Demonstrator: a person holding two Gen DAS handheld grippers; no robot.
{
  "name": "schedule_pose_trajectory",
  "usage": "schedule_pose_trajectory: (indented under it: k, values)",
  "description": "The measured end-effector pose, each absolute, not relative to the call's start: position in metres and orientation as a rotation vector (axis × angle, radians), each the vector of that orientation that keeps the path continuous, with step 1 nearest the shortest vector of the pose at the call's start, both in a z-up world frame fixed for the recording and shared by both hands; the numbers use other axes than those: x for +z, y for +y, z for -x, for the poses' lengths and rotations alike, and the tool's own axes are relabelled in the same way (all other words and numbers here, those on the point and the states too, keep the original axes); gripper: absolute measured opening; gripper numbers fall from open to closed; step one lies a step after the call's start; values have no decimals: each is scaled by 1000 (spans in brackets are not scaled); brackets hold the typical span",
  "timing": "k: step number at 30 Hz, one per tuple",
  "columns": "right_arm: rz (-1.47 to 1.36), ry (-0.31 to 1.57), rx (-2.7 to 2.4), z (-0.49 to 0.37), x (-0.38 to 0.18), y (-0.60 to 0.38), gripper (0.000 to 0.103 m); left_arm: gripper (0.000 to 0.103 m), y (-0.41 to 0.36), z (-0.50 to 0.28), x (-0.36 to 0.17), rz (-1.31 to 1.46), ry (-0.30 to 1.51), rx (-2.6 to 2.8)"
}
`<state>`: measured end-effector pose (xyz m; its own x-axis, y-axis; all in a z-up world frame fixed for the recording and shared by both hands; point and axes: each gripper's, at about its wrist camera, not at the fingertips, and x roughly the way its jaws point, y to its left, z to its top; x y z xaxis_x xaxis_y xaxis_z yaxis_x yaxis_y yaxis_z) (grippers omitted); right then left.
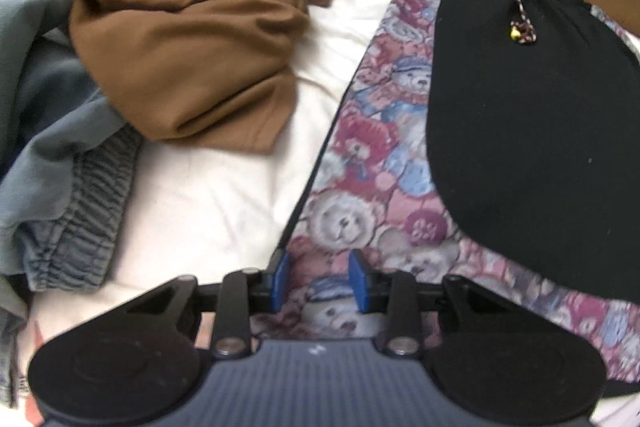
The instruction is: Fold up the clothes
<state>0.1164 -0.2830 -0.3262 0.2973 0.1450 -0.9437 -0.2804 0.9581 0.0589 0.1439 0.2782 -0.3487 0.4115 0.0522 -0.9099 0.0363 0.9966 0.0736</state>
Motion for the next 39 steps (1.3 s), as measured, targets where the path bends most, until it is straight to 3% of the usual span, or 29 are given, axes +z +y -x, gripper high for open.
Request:
schedule_pose_trajectory:
  k: [7,19,31,39]
  values:
    - [148,1183,352,-132,-313,-262,36,40,301,-134,-345,-70,1165,104]
    - [159,1325,438,-106,-348,-236,36,40,312,-125,-339,-46,1157,105]
    - [400,1400,692,-121,-288,-155,37,38,331,-122,-324,121,1055,91]
    - [297,1459,680,-120,-280,-84,37,37,362,-124,-311,203,1002,69]
